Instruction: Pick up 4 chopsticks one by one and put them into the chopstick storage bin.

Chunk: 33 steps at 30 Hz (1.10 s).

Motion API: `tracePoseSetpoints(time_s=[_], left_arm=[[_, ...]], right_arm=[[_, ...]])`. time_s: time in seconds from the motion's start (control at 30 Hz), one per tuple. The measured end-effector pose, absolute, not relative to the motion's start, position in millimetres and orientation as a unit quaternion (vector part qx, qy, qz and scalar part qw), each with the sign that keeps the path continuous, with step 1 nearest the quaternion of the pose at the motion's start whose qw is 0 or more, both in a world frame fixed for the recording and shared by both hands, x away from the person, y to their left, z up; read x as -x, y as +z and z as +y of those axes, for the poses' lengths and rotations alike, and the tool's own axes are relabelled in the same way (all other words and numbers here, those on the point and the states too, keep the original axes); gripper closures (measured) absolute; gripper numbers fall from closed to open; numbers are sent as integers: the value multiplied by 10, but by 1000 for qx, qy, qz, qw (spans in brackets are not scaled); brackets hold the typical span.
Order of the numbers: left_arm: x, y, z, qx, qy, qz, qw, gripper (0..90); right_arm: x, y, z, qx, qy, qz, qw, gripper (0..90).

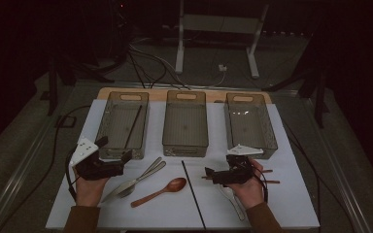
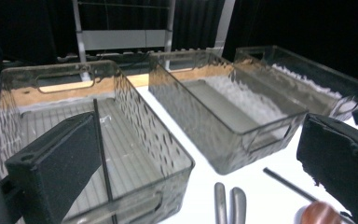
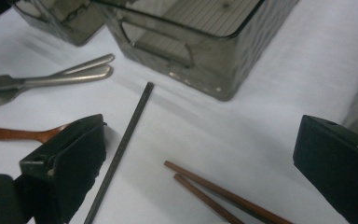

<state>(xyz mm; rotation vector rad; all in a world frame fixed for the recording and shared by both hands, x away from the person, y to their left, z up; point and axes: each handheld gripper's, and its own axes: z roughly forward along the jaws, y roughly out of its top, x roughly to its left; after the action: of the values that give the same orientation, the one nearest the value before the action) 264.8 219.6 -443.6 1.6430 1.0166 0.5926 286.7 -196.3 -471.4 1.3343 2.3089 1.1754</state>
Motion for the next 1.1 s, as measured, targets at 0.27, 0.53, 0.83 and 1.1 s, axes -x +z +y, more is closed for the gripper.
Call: tracePoseSetpoints(time_s=[0.27, 0.53, 0.83, 1.1], left_arm=[[-2632, -4555, 2268, -688, 245, 442, 522, 6], [-2606, -4547, 2304, -682, 252, 446, 522, 6], [-2591, -4537, 2337, -680, 256, 448, 521, 6], [-2589, -4540, 2338, -680, 257, 449, 520, 7]], right_arm=[[-2832, -4807, -1729, -432, 361, 820, 104, 34], [-2768, -4900, -1486, -413, 333, 842, 98, 35], [-2703, -5020, -1260, -399, 300, 859, 114, 151], [-2650, -5097, -1177, -373, 277, 879, 108, 537]])
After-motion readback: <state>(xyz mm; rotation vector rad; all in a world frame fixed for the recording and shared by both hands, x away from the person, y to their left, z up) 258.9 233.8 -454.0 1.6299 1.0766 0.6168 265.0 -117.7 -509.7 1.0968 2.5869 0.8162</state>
